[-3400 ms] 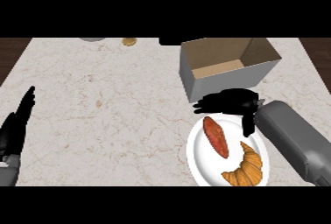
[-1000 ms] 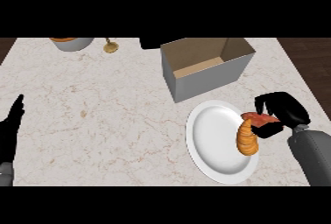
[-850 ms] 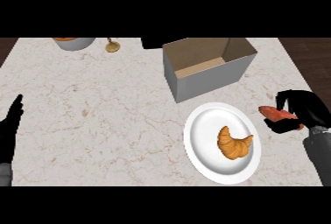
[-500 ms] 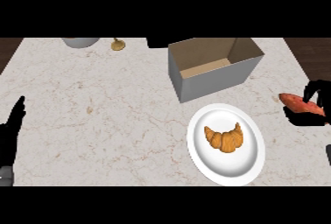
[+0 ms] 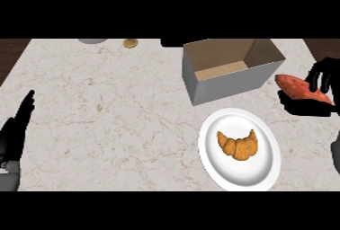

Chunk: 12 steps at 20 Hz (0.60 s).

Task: Pick the sweet potato from the plate and place it in the cardboard box

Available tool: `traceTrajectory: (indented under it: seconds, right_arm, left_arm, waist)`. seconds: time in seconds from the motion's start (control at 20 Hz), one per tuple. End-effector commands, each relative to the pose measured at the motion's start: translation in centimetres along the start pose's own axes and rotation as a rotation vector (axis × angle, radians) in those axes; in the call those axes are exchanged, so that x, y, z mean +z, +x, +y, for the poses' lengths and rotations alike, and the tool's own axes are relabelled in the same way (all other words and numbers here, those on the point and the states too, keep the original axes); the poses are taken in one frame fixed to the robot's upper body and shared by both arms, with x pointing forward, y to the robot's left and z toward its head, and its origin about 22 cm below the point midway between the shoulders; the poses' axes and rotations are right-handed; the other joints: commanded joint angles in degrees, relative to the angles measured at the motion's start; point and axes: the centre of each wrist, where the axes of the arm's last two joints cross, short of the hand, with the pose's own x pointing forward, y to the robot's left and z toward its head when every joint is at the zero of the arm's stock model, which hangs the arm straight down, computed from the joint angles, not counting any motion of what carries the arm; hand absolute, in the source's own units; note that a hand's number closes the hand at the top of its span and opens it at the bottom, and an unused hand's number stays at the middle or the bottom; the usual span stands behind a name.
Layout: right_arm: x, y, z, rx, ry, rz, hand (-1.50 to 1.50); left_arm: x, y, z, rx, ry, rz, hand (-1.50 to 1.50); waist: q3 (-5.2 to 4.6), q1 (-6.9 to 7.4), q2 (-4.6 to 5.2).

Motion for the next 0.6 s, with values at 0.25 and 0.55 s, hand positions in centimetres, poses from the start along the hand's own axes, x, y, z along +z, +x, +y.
traceTrajectory:
  seconds: [0.25,0.55]
  right_arm:
    - [-5.9,4.8,2.2,-0.198,-0.007,0.052,1.50]
    - [-11.2,8.9,2.4,-0.283,0.027,0.119,1.50]
  left_arm:
    - [0.0,1.6,0.2,0.002,-0.022,-0.010,0.00]
    - [-0.3,0.7,-1.8,0.002,-0.026,-0.022,0.00]
  waist:
    - [0.10,1.54,0.40]
    - [0.05,1.99,0.69]
